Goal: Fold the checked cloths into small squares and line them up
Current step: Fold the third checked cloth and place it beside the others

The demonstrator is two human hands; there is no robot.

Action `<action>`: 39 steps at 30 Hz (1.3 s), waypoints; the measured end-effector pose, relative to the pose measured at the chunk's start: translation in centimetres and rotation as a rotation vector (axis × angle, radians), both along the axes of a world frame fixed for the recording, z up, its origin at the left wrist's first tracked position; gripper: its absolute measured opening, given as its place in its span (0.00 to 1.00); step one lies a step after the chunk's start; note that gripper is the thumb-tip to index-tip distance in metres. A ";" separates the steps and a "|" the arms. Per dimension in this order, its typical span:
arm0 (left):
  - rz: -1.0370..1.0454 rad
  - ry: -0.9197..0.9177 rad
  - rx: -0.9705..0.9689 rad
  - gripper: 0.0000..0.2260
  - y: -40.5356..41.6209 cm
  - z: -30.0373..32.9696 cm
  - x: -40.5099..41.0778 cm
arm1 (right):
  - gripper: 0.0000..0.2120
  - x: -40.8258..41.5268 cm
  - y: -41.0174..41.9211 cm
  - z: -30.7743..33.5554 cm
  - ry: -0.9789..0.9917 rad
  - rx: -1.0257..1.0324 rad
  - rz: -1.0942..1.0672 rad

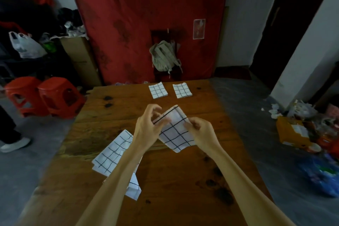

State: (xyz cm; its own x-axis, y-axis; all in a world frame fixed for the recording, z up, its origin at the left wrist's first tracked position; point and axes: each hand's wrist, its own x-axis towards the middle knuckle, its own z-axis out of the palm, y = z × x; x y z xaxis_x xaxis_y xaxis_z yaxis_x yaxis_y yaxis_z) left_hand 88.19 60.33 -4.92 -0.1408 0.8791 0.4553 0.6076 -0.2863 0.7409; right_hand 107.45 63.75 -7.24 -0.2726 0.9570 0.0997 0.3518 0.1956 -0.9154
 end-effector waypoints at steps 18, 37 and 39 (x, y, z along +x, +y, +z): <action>0.128 -0.598 -0.259 0.02 -11.8 -6.5 -4.2 | 0.07 -7.7 -10.2 -1.6 0.173 -0.231 -0.113; 0.287 -0.521 -0.280 0.11 -23.7 -6.2 -5.9 | 0.15 -9.8 -19.1 -3.3 0.181 -0.244 0.036; 0.404 -0.483 -0.242 0.10 -26.1 -5.6 -6.0 | 0.15 -10.5 -20.4 -3.2 0.216 -0.252 0.123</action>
State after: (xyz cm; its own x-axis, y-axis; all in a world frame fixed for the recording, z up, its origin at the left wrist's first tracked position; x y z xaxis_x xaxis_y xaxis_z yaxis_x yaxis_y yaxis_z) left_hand 82.20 34.21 -10.55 -0.6187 0.7837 0.0557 0.2167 0.1021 0.9709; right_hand 96.95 43.32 -10.43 -0.3860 0.9200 -0.0677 0.1325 -0.0173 -0.9910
